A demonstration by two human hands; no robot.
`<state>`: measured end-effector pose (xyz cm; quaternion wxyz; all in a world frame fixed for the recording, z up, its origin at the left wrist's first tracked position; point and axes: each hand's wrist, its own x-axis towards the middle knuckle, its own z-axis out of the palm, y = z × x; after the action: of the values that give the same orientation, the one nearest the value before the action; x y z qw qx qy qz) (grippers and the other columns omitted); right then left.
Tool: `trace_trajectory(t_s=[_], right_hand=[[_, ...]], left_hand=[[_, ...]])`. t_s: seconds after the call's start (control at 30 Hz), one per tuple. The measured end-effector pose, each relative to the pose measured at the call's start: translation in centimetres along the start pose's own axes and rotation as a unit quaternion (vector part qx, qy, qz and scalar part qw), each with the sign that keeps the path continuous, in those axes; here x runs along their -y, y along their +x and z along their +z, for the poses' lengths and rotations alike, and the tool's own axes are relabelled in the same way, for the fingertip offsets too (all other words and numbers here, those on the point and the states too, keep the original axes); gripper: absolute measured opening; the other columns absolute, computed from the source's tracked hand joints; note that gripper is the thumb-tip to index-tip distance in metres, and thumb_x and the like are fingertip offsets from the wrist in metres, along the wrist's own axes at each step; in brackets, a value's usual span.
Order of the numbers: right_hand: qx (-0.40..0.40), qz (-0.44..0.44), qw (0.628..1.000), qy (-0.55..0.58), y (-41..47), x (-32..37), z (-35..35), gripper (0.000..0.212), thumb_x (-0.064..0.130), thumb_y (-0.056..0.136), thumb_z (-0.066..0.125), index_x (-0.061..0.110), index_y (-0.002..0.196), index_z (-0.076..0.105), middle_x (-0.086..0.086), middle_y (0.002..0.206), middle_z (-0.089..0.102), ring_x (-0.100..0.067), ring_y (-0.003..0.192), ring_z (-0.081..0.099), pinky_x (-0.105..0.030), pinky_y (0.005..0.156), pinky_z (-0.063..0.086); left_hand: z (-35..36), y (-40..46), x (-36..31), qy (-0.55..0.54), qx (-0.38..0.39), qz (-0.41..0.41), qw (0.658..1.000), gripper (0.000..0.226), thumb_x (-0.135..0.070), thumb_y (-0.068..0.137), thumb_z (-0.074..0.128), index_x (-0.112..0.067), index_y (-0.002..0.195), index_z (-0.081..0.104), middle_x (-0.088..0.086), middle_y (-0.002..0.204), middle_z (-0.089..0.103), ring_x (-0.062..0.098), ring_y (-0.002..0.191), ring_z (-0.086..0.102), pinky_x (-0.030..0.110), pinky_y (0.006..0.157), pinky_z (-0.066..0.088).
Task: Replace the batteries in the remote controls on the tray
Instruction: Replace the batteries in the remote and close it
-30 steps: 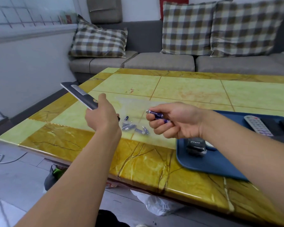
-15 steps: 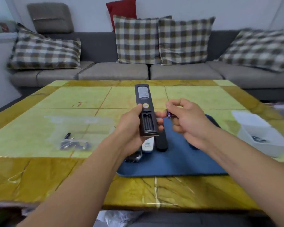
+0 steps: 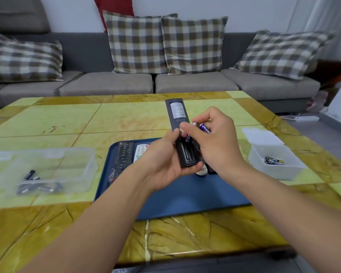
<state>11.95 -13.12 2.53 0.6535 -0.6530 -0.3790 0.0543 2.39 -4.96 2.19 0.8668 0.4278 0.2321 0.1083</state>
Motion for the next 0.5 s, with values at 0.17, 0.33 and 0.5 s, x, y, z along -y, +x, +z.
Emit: trace_trajectory(t_s=[0.17,0.33,0.5], right_hand=[[-0.014,-0.029,0.997,-0.065,-0.7,-0.7,0.7,0.023,0.025,0.078,0.083,0.016,0.08,0.062,0.003,0.075,0.067,-0.019,0.072,0.065,-0.037,0.066,0.055],[-0.008,-0.008,0.997,-0.071,-0.2,-1.2,0.5,0.024,0.033,0.077,0.084,0.017,0.075,0.066,0.006,0.074,0.068,-0.016,0.077,0.066,-0.038,0.068,0.056],[0.043,-0.028,0.997,-0.05,-0.2,-0.4,0.7,0.027,0.02,0.068,0.09,0.016,0.076,0.065,0.002,0.068,0.071,-0.009,0.062,0.065,-0.025,0.059,0.054]], left_hand=[[0.0,0.0,0.3,0.015,-0.011,0.036,0.999,0.045,-0.034,0.107,0.04,-0.009,0.143,0.048,0.017,0.134,0.063,0.03,0.103,0.067,0.045,0.085,0.057],[-0.5,-0.3,-0.3,0.032,-0.037,0.049,0.998,0.043,-0.033,0.108,0.04,-0.007,0.142,0.046,0.016,0.112,0.067,0.026,0.076,0.069,0.034,0.055,0.057],[-1.1,-0.8,-0.5,0.078,-0.039,0.045,0.995,0.04,-0.031,0.108,0.036,-0.009,0.138,0.05,0.012,0.102,0.067,0.023,0.075,0.069,0.033,0.054,0.054]])
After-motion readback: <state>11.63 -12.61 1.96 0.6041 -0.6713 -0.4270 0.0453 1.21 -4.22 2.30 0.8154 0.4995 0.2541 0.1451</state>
